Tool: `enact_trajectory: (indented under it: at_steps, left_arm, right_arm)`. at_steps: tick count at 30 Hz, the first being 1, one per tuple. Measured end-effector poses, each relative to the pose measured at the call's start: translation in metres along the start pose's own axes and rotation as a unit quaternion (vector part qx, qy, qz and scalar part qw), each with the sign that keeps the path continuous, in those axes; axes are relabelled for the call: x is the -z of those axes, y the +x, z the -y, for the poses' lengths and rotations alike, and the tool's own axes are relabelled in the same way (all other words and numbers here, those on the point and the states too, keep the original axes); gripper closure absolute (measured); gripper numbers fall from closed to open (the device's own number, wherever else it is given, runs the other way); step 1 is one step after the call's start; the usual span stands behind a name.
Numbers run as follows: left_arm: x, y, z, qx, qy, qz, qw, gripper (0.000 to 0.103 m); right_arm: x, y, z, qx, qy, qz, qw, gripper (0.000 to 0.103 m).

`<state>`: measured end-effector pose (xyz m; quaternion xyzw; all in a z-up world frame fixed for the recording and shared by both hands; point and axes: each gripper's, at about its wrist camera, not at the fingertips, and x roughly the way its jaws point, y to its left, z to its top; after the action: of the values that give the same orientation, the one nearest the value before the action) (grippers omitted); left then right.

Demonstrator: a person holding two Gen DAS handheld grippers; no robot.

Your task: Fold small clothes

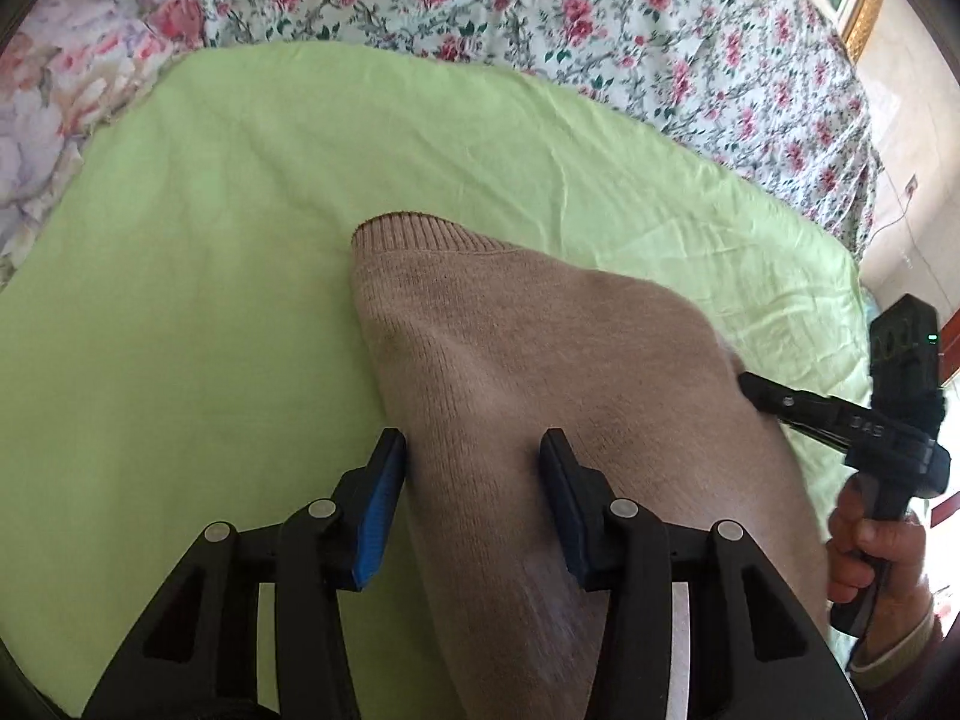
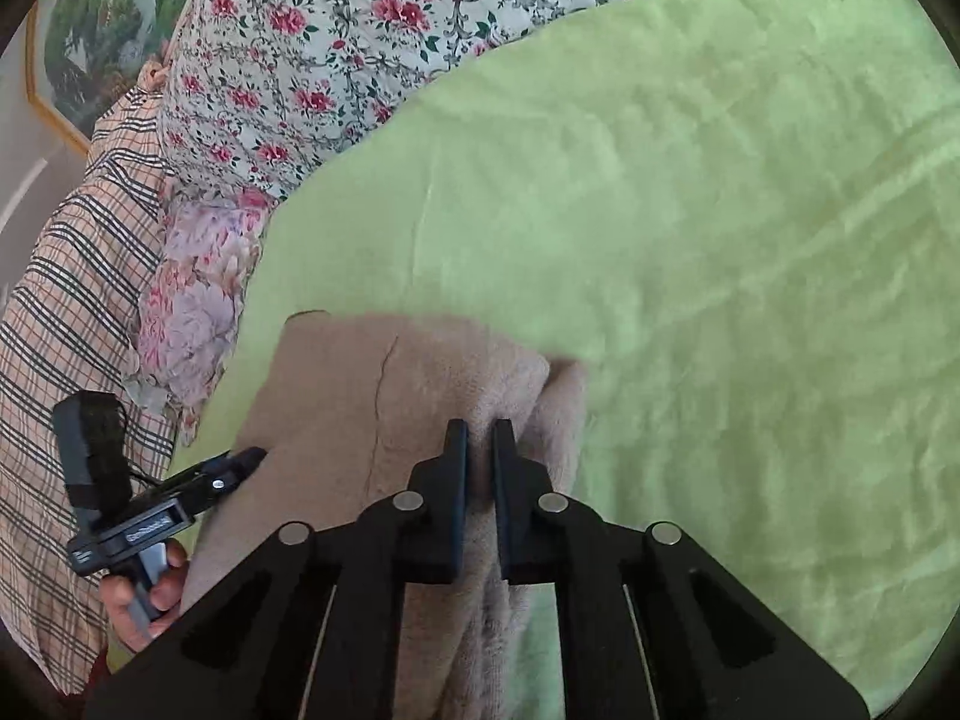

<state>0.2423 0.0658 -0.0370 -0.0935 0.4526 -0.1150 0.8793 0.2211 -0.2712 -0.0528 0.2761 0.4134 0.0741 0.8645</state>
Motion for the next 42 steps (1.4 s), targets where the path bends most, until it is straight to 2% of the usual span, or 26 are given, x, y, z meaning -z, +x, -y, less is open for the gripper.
enact_trajectory:
  at_steps: [2, 3, 5, 7, 9, 11, 16, 23, 24, 25, 27, 28, 30, 32, 37, 42]
  left_arm:
    - [0.01, -0.02, 0.003, -0.003, 0.01, 0.009, 0.9999, 0.053]
    - [0.018, -0.033, 0.005, -0.009, 0.019, 0.014, 0.9997, 0.046]
    - [0.04, -0.06, 0.011, -0.015, 0.036, 0.025, 0.9989, 0.039]
    - [0.065, -0.083, 0.015, -0.01, 0.049, 0.031, 0.9983, 0.039]
    - [0.095, -0.105, 0.019, -0.004, 0.061, 0.034, 0.9976, 0.036]
    - [0.128, -0.122, 0.024, -0.008, 0.071, 0.037, 0.9968, 0.033]
    - [0.181, -0.126, 0.037, -0.025, 0.084, 0.034, 0.9956, 0.029]
    - [0.192, -0.097, 0.044, -0.05, 0.099, 0.02, 0.9936, 0.028]
    - [0.192, -0.094, 0.044, -0.055, 0.1, 0.021, 0.9932, 0.03]
    - [0.191, -0.091, 0.044, -0.063, 0.098, 0.025, 0.9929, 0.035]
    - [0.185, -0.085, 0.041, -0.064, 0.08, 0.02, 0.9945, 0.068]
    - [0.182, -0.085, 0.041, -0.059, 0.066, 0.02, 0.9958, 0.072]
    - [0.182, -0.088, 0.048, -0.078, 0.067, 0.028, 0.9943, 0.081]
    - [0.187, -0.086, 0.057, -0.093, 0.078, 0.024, 0.9924, 0.085]
    - [0.19, -0.081, 0.054, -0.089, 0.065, 0.015, 0.9938, 0.09]
    - [0.191, -0.075, 0.05, -0.077, 0.062, 0.0, 0.9951, 0.092]
  right_arm:
    - [0.003, -0.013, -0.006, -0.005, -0.005, 0.006, 1.0, 0.089]
    - [0.008, -0.026, -0.011, -0.005, -0.013, 0.011, 1.0, 0.087]
    - [0.021, -0.045, -0.016, -0.013, -0.021, 0.016, 1.0, 0.084]
    - [0.043, -0.066, -0.021, -0.025, -0.027, 0.02, 0.999, 0.071]
    - [0.068, -0.083, -0.023, -0.032, -0.03, 0.02, 0.999, 0.066]
    - [0.094, -0.095, -0.021, -0.035, -0.027, 0.015, 0.999, 0.066]
    - [0.138, -0.097, -0.021, -0.022, -0.027, -0.013, 0.999, 0.066]
    - [0.149, -0.083, -0.026, -0.034, -0.019, -0.014, 0.999, 0.066]
    - [0.149, -0.083, -0.026, -0.036, -0.019, -0.016, 0.999, 0.076]
    - [0.148, -0.081, -0.027, -0.032, -0.021, -0.025, 0.999, 0.096]
    - [0.142, -0.088, -0.031, -0.036, -0.024, -0.015, 0.999, 0.095]
    - [0.139, -0.098, -0.035, -0.049, -0.027, 0.001, 0.998, 0.096]
    - [0.135, -0.126, -0.047, -0.07, -0.047, 0.048, 0.995, 0.096]
    - [0.134, -0.137, -0.05, -0.049, -0.073, 0.058, 0.994, 0.096]
    - [0.151, -0.098, -0.019, 0.049, -0.069, -0.007, 0.996, 0.096]
    - [0.16, -0.084, -0.006, 0.071, -0.054, -0.024, 0.996, 0.096]
